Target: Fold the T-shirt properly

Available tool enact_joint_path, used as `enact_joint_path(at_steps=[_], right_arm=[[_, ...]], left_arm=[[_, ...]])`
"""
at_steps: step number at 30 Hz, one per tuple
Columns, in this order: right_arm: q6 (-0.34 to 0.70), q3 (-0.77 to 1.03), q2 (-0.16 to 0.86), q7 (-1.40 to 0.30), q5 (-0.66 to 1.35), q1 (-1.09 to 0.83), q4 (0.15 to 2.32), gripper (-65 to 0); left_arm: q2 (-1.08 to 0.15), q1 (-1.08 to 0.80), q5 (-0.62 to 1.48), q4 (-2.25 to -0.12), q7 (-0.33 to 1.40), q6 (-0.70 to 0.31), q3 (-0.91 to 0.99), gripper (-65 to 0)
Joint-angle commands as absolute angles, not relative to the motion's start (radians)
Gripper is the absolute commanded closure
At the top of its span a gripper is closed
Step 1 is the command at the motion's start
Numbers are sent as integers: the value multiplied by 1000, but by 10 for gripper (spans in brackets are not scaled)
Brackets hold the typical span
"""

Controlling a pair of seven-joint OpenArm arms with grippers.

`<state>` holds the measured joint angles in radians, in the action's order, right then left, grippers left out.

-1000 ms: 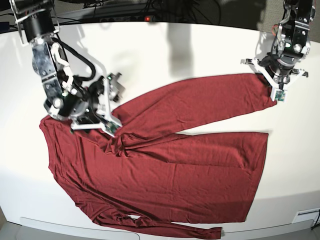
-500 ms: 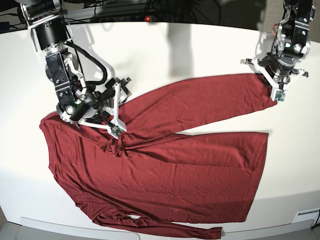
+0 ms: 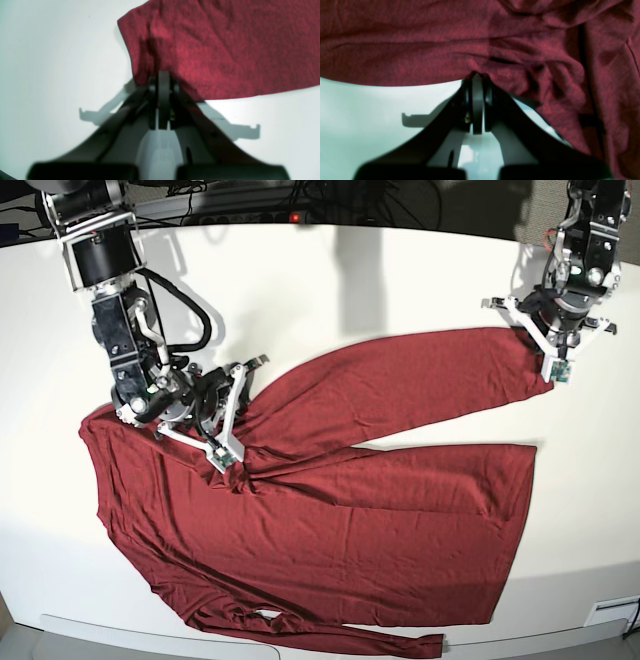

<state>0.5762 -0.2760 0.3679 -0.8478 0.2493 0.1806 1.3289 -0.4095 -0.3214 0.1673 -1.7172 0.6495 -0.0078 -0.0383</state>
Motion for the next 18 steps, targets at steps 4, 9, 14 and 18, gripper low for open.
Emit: enact_joint_path(at_steps=[4,9,14,18], right_arm=[[568,-275,374,-898,225,189,1388,0],[567,-275,374,-898,225,192,1466,0],[545,-274,375,-899,225,218,1511,0],[537,-274,376,-905,226,250,1517,0]], left_arm=[[-422,-315,108,-1751,627,-7,-32,0],[-422,-290,105,-1782,620,-7,-32,0],[-422,-239,105,-1782,636,-7,-32,0],[-422,-210,105,-1782,636,-7,-32,0]])
